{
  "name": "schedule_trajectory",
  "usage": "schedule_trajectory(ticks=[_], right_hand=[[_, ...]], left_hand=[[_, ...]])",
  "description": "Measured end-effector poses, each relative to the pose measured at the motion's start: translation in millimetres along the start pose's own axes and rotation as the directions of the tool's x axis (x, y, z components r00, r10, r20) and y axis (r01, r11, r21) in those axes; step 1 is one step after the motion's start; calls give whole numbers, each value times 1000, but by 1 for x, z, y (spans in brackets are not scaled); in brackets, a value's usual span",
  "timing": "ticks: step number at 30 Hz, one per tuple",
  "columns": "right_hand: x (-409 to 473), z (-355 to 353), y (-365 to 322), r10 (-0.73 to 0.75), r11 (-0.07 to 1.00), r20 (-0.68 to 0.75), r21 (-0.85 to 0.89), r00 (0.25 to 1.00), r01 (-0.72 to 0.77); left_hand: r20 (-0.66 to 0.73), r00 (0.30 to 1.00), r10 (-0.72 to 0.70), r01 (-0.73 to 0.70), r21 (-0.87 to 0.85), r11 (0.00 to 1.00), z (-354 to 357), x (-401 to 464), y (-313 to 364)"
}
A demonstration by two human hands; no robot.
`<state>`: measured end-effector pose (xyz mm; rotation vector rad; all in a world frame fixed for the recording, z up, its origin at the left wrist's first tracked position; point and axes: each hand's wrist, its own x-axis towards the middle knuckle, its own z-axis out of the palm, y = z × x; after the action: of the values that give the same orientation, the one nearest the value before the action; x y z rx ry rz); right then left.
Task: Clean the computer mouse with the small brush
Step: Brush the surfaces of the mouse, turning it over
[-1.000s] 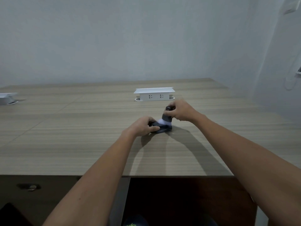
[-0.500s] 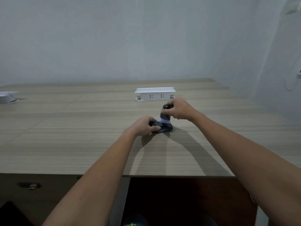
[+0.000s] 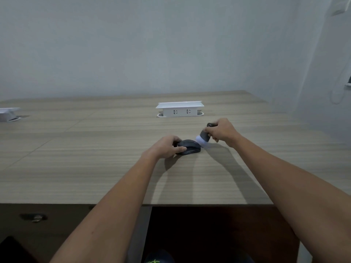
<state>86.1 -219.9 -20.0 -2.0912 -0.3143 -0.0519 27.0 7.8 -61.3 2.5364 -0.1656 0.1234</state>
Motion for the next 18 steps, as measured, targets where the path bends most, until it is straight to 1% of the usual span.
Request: schedule_trajectory(ticks=[2, 3, 4, 5, 6, 7, 8, 10, 11, 12, 13, 14, 16, 17, 18], right_hand=[[-3, 0, -2, 0, 986, 39, 164, 999, -7], [-5, 2, -3, -9, 983, 81, 183, 997, -6], [-6, 3, -4, -15, 989, 113, 145, 994, -2], [-6, 3, -5, -21, 998, 117, 59, 993, 15], [-6, 3, -7, -30, 998, 99, -44, 995, 35], [-5, 3, -8, -42, 993, 66, -108, 997, 49], [-5, 3, -8, -60, 993, 42, -97, 997, 64], [-9, 2, -8, -95, 993, 49, 76, 994, 92], [-11, 2, -8, -113, 984, 83, 151, 990, 100], [-13, 2, -7, -130, 980, 126, 169, 983, 107], [-14, 2, -6, -138, 985, 149, 127, 979, 119], [-14, 2, -4, -141, 990, 141, 47, 980, 136], [-11, 1, -3, -150, 977, 80, -143, 985, 161], [-11, 0, -4, -158, 972, 55, -168, 986, 165], [-11, 1, -5, -158, 978, 48, -132, 986, 164]], left_hand=[[-1, 1000, 0, 0, 3, 1000, 0, -1, 0], [-1, 1000, -1, 1, 2, 1000, 0, -1, 1], [-2, 1000, -1, 1, 0, 1000, 0, -1, 1], [-2, 1000, 2, -2, 1, 1000, 0, -1, 1], [-4, 1000, 7, -7, 6, 1000, 0, -2, 2], [-6, 1000, 8, -8, 11, 1000, 0, -2, 3], [-9, 1000, 8, -8, 14, 1000, 0, -2, 3], [-13, 1000, 9, -9, 16, 1000, 0, -2, 3], [-15, 1000, 9, -9, 17, 1000, 0, -3, 4], [-18, 1000, 8, -7, 18, 1000, 0, -4, 5], [-23, 1000, 6, -5, 21, 1000, 0, -4, 6], [-27, 1000, 7, -7, 27, 1000, 0, -5, 7], [-30, 1000, 7, -5, 39, 999, 1, -6, 9], [-32, 999, 3, -2, 41, 999, 1, -6, 10], [-35, 999, -1, 3, 41, 999, 1, -7, 11]])
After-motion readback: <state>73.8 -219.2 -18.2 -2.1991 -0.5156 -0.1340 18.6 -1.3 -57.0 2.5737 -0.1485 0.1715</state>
